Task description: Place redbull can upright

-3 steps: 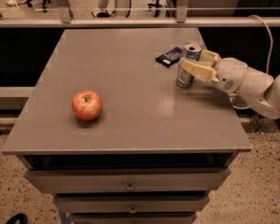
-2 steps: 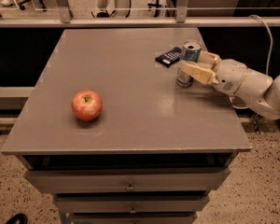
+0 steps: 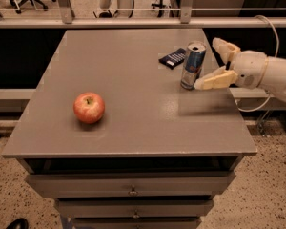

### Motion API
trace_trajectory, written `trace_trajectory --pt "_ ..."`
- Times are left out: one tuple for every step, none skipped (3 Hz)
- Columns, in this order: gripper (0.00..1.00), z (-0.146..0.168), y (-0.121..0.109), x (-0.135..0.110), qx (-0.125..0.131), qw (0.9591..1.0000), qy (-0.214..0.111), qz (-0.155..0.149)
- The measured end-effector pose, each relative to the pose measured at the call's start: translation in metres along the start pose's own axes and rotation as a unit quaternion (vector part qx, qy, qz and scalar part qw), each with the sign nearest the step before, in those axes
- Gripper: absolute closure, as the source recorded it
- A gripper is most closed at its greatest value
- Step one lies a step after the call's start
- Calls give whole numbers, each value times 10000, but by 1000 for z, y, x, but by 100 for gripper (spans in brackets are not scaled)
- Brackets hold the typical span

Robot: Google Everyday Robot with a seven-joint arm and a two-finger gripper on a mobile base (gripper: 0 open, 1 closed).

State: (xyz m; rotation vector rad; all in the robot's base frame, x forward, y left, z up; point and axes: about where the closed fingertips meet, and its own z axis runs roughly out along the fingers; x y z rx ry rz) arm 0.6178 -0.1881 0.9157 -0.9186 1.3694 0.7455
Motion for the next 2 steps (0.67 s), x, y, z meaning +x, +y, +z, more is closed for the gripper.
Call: trace_trajectory --pt "0 -31 -6 -11 57 9971 709 -251" --pt "0 -32 -5 -10 37 9967 764 -259"
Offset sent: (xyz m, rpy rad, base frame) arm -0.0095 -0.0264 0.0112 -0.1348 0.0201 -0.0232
